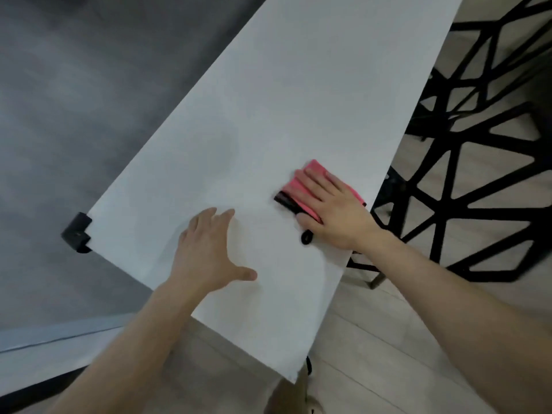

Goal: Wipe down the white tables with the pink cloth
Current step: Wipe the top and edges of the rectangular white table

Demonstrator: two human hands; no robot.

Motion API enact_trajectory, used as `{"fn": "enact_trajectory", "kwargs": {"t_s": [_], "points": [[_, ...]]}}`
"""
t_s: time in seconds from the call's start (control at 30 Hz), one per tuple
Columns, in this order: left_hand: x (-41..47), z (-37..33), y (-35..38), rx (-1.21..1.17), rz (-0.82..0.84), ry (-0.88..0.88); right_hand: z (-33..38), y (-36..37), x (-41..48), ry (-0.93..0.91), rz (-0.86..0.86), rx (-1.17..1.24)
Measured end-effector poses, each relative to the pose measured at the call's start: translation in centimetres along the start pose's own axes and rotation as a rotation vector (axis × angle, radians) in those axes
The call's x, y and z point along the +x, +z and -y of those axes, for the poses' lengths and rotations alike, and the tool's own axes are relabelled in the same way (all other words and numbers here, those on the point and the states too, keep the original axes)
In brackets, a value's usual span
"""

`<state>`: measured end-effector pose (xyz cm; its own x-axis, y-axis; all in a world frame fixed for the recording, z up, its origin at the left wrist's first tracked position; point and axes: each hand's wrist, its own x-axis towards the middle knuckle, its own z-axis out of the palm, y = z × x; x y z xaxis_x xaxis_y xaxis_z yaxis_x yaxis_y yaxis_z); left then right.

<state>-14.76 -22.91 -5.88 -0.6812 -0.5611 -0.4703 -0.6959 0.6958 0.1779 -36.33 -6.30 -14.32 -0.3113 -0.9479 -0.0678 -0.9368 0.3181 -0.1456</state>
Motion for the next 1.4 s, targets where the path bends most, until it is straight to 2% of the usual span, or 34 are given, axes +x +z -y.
{"fn": "enact_trajectory", "kwargs": {"t_s": [0.03, 0.07, 0.1, 0.17, 0.23, 0.27, 0.3, 0.33, 0.43, 0.47, 0.5, 0.53, 0.6, 0.67, 0.7, 0.73, 0.8, 0.87, 0.9, 0.93, 1.0, 1.03, 1.07, 1.1, 1.13, 1.23, 1.27, 1.3, 1.33, 1.4], "points": [[-0.4, -0.5, 0.4, 0.021, 0.004, 0.005, 1.2, 0.2, -0.3, 0.155, -0.036, 0.031], [-0.7, -0.8, 0.8, 0.038, 0.012, 0.004, 3.5, 0.7, -0.9, 0.216, -0.065, 0.059], [-1.0, -1.1, 1.3, 0.057, 0.029, 0.005, 6.2, 1.5, -2.1, 0.158, -0.075, 0.090], [-1.5, -1.4, 2.3, 0.124, 0.057, 0.026, 10.2, 3.8, -5.9, -0.159, -0.064, 0.092], [-1.7, -1.5, 3.0, 0.194, 0.066, 0.040, 9.1, 4.1, -8.4, -0.414, -0.039, 0.067], [-1.7, -1.5, 3.2, 0.210, 0.071, 0.033, 7.1, 3.5, -8.4, -0.461, -0.037, 0.037], [-1.6, -1.5, 3.2, 0.216, 0.076, 0.020, 4.9, 2.9, -7.9, -0.417, -0.024, 0.007], [-1.5, -1.6, 3.2, 0.219, 0.080, 0.009, 2.7, 2.2, -7.1, -0.290, -0.016, -0.016], [-1.2, -1.7, 3.0, 0.233, 0.070, 0.003, -0.1, 0.5, -4.4, 0.258, -0.076, 0.031], [-1.1, -1.7, 3.0, 0.241, 0.058, 0.002, 1.5, 0.7, -4.0, 0.347, -0.112, 0.065], [-1.1, -1.6, 3.0, 0.249, 0.046, -0.001, 4.0, 1.5, -4.0, 0.331, -0.143, 0.077], [-1.1, -1.6, 3.1, 0.259, 0.038, -0.005, 6.8, 2.5, -4.6, 0.209, -0.150, 0.069], [-1.2, -1.6, 3.1, 0.278, 0.022, 0.000, 10.9, 5.0, -7.6, -0.151, -0.120, 0.063], [-1.4, -1.5, 3.1, 0.279, 0.011, 0.010, 9.2, 4.5, -8.6, -0.358, -0.053, 0.035], [-1.6, -1.4, 3.1, 0.276, 0.015, 0.008, 6.7, 3.5, -7.8, -0.336, -0.034, 0.011], [-1.6, -1.4, 3.1, 0.275, 0.017, 0.005, 3.7, 2.4, -6.6, -0.208, -0.013, -0.006], [-1.5, -1.4, 3.0, 0.277, 0.013, 0.000, -2.3, -0.2, -3.8, 0.190, -0.022, -0.003], [-1.2, -1.4, 3.0, 0.294, -0.003, -0.001, -3.1, -1.0, -1.7, 0.476, -0.060, 0.041], [-1.1, -1.5, 3.0, 0.301, -0.008, -0.003, -0.8, -0.1, -1.3, 0.485, -0.097, 0.042], [-1.0, -1.6, 3.0, 0.308, -0.009, -0.002, 2.5, 1.2, -1.4, 0.363, -0.118, 0.047], [-1.0, -1.6, 3.1, 0.316, -0.012, -0.001, 8.5, 3.9, -3.7, -0.136, -0.084, 0.089], [-1.1, -1.6, 3.1, 0.312, -0.024, -0.004, 9.3, 4.1, -4.8, -0.339, -0.039, 0.080], [-1.2, -1.5, 3.2, 0.305, -0.033, -0.002, 7.9, 3.6, -4.8, -0.465, -0.020, 0.047], [-1.3, -1.4, 3.2, 0.298, -0.033, 0.005, 5.0, 2.6, -3.9, -0.458, -0.019, 0.014], [-1.2, -1.4, 3.1, 0.292, -0.030, 0.011, 1.4, 1.4, -2.4, -0.321, -0.005, -0.027], [-0.9, -0.7, 3.4, 0.277, -0.031, 0.007, -7.3, -1.8, 1.5, 0.403, -0.045, -0.009], [-0.8, -0.5, 3.4, 0.277, -0.037, 0.006, -7.1, -2.0, 2.3, 0.560, -0.086, 0.036], [-0.7, -0.4, 3.5, 0.279, -0.039, 0.008, -4.9, -1.4, 2.9, 0.601, -0.125, 0.050], [-0.6, -0.4, 3.4, 0.283, -0.033, 0.007, -1.6, -0.2, 3.2, 0.503, -0.122, 0.049], [-0.8, -0.7, 3.2, 0.290, -0.004, -0.013, 5.2, 2.4, 2.0, 0.064, -0.087, 0.088]]}}
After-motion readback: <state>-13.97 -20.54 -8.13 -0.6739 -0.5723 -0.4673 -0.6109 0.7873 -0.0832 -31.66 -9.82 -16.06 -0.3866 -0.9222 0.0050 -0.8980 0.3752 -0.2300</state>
